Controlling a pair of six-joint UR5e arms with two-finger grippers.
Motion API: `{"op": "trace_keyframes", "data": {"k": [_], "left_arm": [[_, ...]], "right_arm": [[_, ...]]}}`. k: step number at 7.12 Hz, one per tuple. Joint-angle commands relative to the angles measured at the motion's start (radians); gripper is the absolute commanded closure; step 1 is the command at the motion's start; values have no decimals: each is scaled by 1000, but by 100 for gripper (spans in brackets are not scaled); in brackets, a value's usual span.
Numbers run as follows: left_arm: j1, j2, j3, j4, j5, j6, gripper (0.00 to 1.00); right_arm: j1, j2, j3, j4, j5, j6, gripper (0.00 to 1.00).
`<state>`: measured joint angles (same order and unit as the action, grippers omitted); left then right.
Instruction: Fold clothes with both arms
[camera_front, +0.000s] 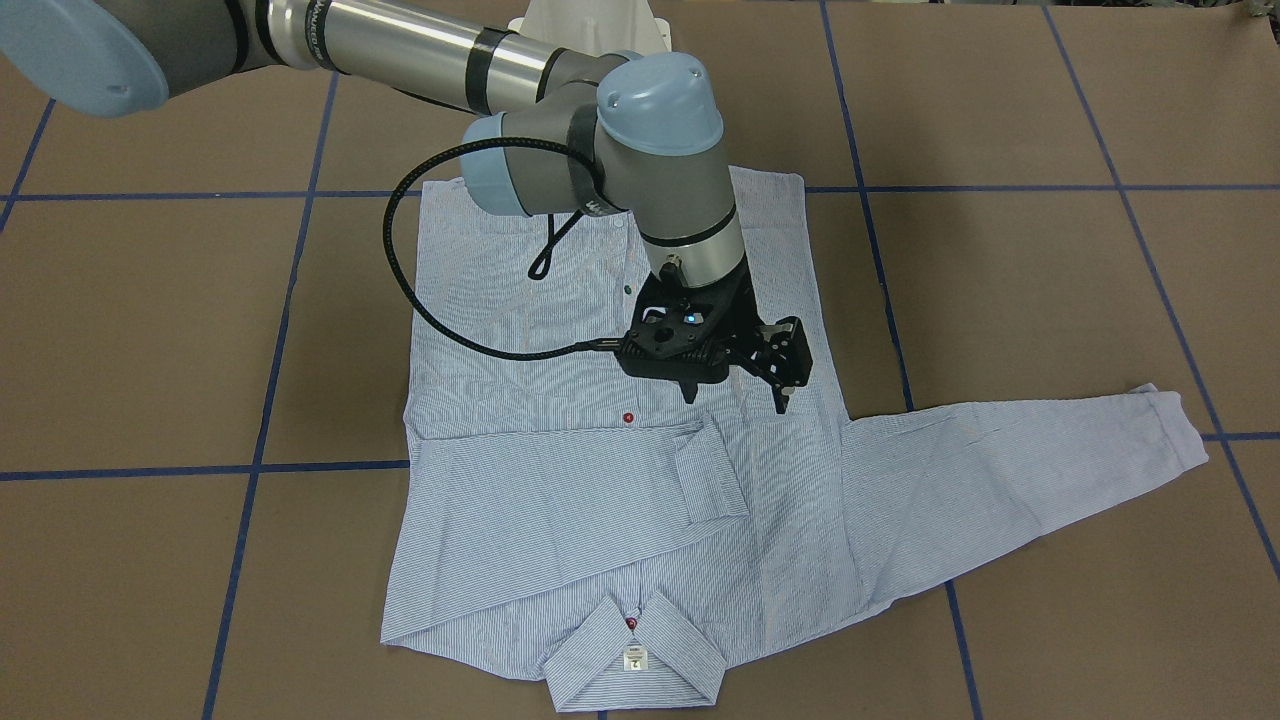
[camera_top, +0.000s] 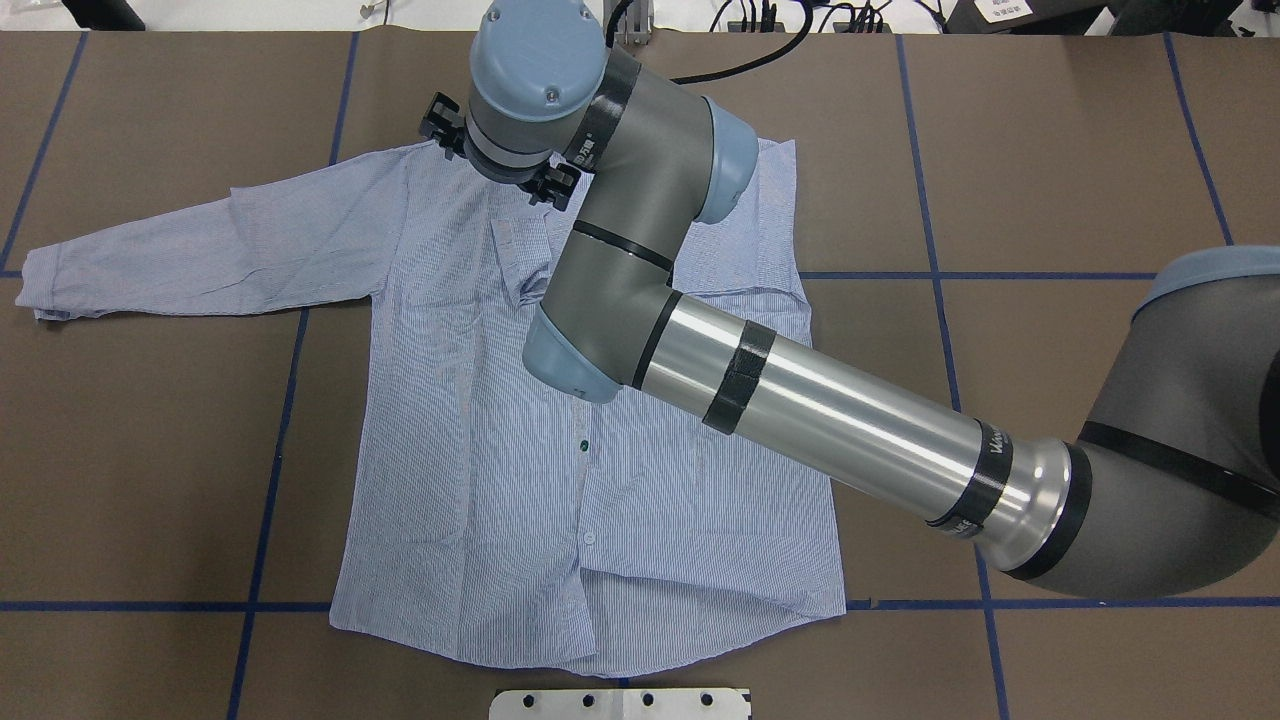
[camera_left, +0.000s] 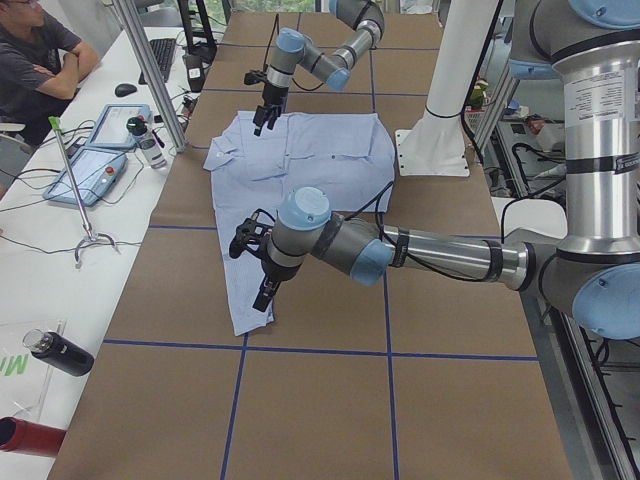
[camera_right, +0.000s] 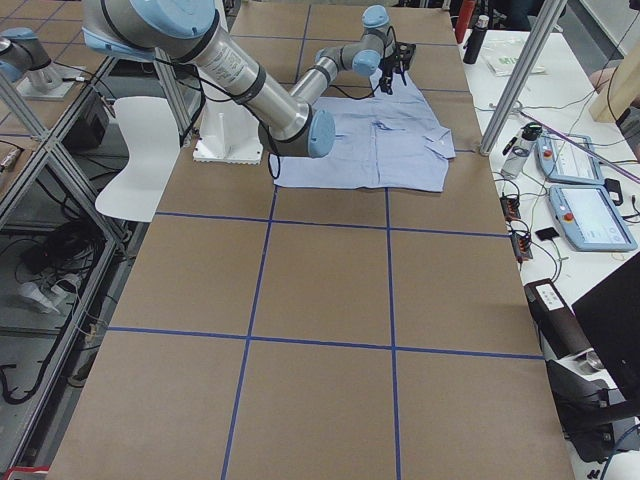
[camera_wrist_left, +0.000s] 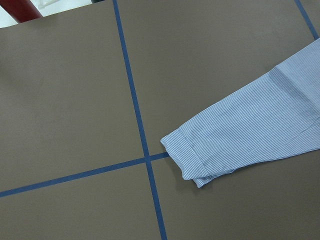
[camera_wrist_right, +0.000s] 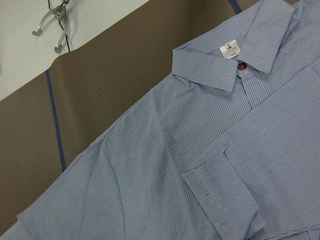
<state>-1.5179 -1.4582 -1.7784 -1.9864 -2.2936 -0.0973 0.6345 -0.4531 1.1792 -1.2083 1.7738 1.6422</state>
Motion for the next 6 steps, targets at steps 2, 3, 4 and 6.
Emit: {"op": "trace_keyframes", "data": {"k": [2,3,4,6], "left_arm": [[69,-285,424,-51,-1,-2,1],[111,-392,550,-54,-1,-122,5],[181,-430,629,-121,-1,-227,6],[223,-423,700,-248,-1,-312,9]], "right_arm": [[122,-352,344,-33,185,-5,0],[135,-436,435,-34,190,-5,0],[143,-497,497,-34,196,-7,0],[145,-553,548,-34,194,-5,0]]}}
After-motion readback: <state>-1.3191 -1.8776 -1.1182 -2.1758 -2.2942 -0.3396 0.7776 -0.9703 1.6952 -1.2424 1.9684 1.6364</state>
